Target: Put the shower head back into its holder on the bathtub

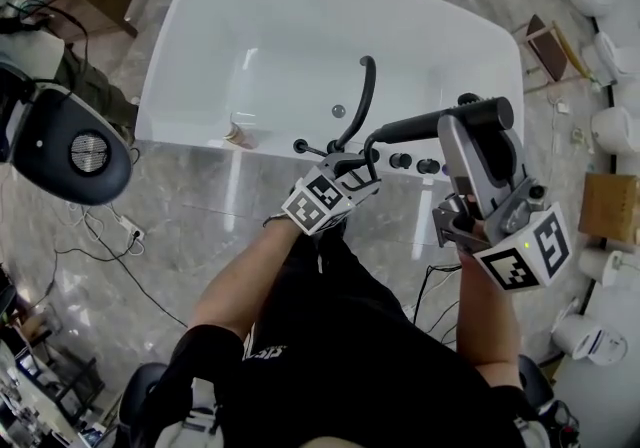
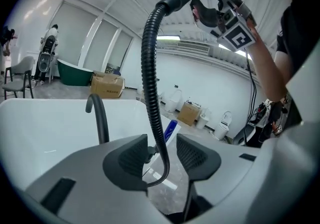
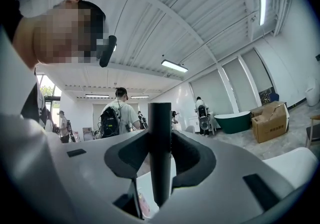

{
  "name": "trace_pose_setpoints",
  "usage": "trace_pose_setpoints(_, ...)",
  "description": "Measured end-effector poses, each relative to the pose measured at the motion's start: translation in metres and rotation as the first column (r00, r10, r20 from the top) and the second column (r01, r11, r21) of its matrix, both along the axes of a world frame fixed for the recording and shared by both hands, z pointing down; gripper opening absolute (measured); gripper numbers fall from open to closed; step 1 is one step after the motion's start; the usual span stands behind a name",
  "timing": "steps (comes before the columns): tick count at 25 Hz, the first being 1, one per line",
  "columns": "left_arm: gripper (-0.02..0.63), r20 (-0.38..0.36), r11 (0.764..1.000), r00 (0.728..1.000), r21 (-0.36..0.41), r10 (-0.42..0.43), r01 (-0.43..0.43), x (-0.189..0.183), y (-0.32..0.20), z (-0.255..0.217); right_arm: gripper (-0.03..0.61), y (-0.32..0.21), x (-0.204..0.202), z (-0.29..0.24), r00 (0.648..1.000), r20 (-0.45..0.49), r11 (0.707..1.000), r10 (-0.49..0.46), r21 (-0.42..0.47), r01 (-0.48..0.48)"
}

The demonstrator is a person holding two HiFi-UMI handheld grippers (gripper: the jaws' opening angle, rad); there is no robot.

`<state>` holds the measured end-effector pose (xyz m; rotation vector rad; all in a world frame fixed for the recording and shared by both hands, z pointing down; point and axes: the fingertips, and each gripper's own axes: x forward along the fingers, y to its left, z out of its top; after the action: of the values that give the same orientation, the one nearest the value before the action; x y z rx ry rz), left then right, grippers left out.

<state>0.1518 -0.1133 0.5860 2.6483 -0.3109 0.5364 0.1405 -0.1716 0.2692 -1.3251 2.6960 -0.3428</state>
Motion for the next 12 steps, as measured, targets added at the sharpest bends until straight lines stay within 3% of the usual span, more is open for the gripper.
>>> trace_pose_setpoints(6,0.086,-0.016,0.999,0.999,0.031,-0.043,0.043,-0.005,-0.003,-0.019,0.147,0.010,-0.008,-0.020,1.000,0.011,0.999,-0.026,0.026,0.026)
trace_pose_setpoints(12,0.072,-0.028,0.982,0.986,0.099,-0.161,0.163,-0.042,-0.029,-0.047,0.147,0.014,-0.012,-0.034,0.999,0.022,0.998,-0.042,0.051,0.041)
